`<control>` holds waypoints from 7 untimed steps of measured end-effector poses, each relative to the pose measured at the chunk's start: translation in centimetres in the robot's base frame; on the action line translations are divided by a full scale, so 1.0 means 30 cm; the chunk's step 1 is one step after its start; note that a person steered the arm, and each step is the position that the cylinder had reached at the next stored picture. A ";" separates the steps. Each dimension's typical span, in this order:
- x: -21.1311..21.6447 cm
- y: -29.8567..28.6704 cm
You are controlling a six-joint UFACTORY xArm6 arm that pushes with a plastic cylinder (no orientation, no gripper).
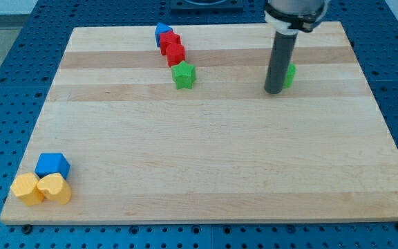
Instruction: Push the green circle slightly right
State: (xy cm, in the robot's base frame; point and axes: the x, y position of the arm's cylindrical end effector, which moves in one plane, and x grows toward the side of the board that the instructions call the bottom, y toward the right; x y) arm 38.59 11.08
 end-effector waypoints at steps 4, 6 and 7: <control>-0.077 0.153; -0.066 0.188; -0.067 0.241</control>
